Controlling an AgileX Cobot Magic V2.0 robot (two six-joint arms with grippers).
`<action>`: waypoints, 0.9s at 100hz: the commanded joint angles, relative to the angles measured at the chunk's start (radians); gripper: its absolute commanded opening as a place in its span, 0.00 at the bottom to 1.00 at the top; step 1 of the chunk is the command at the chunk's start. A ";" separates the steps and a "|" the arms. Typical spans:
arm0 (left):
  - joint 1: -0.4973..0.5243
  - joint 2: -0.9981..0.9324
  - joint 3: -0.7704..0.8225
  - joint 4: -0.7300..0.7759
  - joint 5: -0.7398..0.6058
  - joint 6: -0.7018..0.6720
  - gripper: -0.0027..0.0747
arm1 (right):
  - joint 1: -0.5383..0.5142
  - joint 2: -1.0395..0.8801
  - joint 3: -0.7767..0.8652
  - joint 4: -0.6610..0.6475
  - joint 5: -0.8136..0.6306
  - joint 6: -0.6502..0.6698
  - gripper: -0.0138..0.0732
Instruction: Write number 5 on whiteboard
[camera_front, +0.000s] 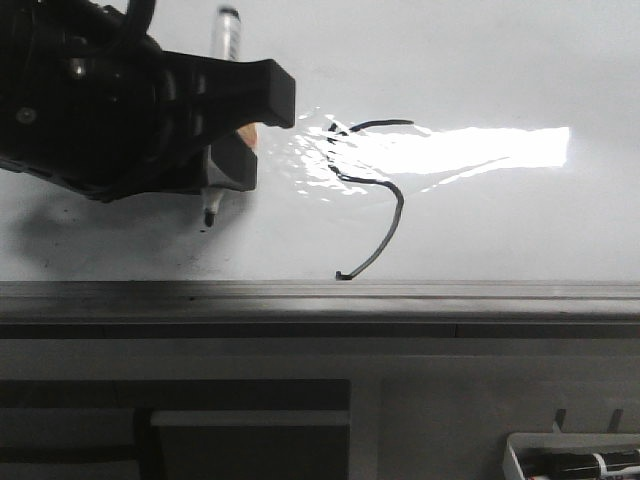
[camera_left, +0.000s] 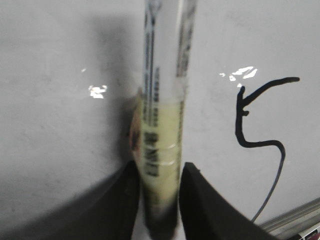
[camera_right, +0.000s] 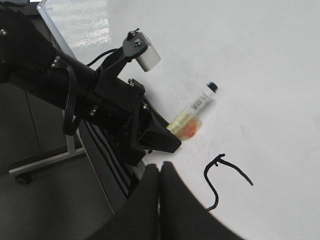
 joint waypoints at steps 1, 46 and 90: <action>0.012 0.010 -0.016 -0.025 -0.120 -0.004 0.43 | -0.004 -0.007 -0.030 0.010 -0.080 -0.001 0.09; 0.012 0.008 -0.022 -0.025 -0.170 -0.004 0.75 | -0.004 -0.007 -0.030 0.010 -0.082 -0.001 0.09; -0.094 -0.355 -0.033 -0.084 -0.173 0.222 0.76 | -0.017 -0.092 -0.010 -0.012 -0.103 -0.001 0.09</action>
